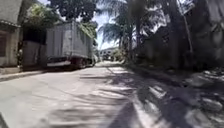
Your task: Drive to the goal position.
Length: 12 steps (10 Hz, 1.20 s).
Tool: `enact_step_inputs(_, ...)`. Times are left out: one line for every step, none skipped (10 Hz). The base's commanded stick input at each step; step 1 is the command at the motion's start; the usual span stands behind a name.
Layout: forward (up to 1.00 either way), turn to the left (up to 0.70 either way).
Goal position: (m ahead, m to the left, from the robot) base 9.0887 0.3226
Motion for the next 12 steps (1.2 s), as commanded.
enact_step_inputs(1.0, 0.01)
enact_step_inputs(1.0, 0.01)
enact_step_inputs(1.0, 0.01)
enact_step_inputs(1.0, 0.01)
enact_step_inputs(1.0, 0.01)
enact_step_inputs(1.0, 0.01)
enact_step_inputs(1.0, 0.01)
enact_step_inputs(1.0, 0.01)
enact_step_inputs(1.0, 0.01)
enact_step_inputs(1.0, 0.01)
enact_step_inputs(1.0, 0.01)
enact_step_inputs(1.0, 0.01)
